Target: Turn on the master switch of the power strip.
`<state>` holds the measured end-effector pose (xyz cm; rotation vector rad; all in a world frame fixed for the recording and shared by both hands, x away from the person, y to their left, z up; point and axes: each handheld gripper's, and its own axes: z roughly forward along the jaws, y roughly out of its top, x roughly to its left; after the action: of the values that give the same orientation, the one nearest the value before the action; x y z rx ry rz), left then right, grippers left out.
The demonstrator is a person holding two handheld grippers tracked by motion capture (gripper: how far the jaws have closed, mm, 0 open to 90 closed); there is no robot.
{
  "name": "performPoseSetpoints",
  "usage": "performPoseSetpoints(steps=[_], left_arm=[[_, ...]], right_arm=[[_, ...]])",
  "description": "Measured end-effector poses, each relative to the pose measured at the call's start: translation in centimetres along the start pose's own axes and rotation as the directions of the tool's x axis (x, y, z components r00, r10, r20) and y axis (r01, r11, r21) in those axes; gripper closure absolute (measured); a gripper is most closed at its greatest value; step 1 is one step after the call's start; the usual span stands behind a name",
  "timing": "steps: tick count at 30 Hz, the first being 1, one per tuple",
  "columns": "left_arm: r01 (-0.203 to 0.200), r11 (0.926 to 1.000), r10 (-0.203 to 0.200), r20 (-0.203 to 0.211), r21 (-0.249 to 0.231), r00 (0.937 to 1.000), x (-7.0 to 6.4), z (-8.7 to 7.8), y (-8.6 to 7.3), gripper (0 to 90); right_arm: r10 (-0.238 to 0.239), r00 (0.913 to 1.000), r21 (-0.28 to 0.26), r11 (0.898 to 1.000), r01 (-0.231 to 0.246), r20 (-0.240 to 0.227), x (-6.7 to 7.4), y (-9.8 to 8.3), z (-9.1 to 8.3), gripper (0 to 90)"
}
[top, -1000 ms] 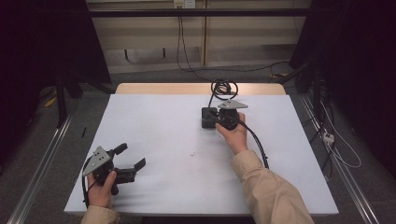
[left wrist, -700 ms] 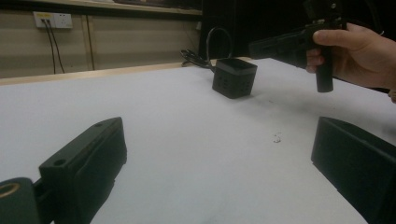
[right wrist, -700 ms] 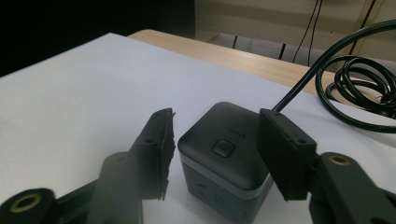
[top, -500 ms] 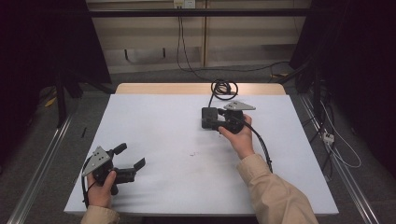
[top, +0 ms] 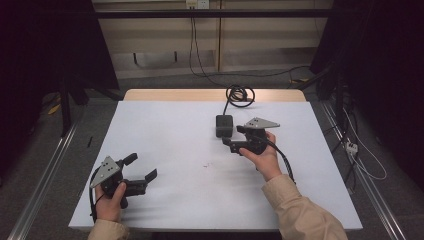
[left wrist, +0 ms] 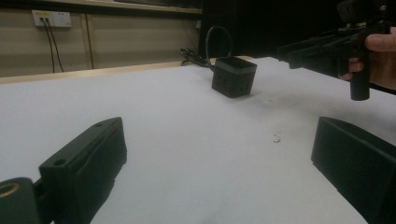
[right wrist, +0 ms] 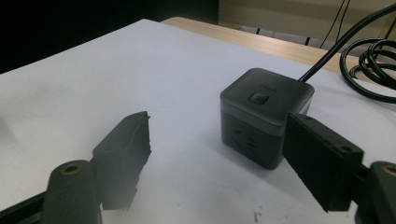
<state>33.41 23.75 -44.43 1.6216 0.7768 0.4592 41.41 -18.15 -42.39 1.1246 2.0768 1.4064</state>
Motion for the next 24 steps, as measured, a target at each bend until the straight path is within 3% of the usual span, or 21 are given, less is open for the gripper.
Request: performPoseSetpoints(steps=[7, 24], left_arm=[[0.002, 1.0000, -0.002, 0.001, 0.003, 1.0000, -0.1, 0.0, 0.0, 2.8], [-0.005, 0.9999, 0.005, 0.000, 0.012, 1.0000, -0.1, 0.1, -0.1, 2.9]], right_arm=[[-0.037, 0.9993, 0.017, 0.999, 0.037, 0.000, 0.4, -0.6, -1.3, 19.5], [-0.067, 0.9975, 0.059, 0.996, 0.068, -0.021, 0.5, -2.6, -3.4, 15.9]])
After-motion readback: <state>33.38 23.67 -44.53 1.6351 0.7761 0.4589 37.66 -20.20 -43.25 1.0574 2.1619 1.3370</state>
